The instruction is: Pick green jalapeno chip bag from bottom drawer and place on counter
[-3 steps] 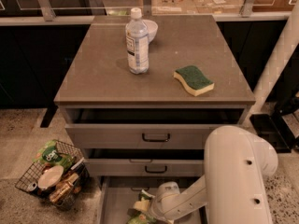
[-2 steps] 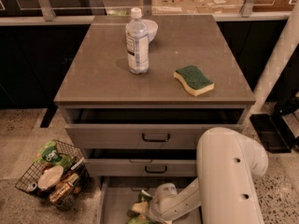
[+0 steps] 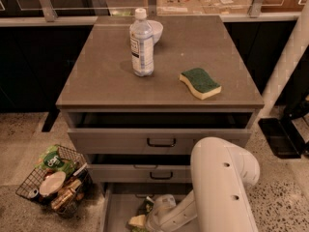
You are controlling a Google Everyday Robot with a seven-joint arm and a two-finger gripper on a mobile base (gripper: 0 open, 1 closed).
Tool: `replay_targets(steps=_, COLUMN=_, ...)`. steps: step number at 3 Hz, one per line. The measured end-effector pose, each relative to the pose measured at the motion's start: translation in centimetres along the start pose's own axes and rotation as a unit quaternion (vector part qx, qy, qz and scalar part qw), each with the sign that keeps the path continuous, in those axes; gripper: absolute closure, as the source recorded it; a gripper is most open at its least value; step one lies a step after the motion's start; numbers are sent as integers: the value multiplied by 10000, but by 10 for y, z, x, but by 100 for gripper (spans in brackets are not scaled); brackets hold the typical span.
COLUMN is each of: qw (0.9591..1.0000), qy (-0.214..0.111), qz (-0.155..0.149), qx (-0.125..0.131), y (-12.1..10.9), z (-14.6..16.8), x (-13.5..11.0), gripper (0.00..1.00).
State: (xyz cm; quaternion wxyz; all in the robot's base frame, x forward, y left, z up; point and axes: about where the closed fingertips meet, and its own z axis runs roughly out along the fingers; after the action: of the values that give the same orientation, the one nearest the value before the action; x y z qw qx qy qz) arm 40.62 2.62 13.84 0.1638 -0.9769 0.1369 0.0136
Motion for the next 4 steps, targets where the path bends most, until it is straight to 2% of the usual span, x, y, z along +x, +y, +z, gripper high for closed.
replay_targets(steps=1, qw=9997, qy=-187, qz=-155, qx=15, y=-8, z=28, x=-7, gripper=0)
replay_targets(steps=2, qw=9996, qy=-206, qz=-170, qx=16, y=-9, z=30, x=-9, gripper=17)
replay_targets(steps=4, qw=9996, qy=-214, qz=-172, qx=14, y=-11, z=24, x=-10, gripper=64)
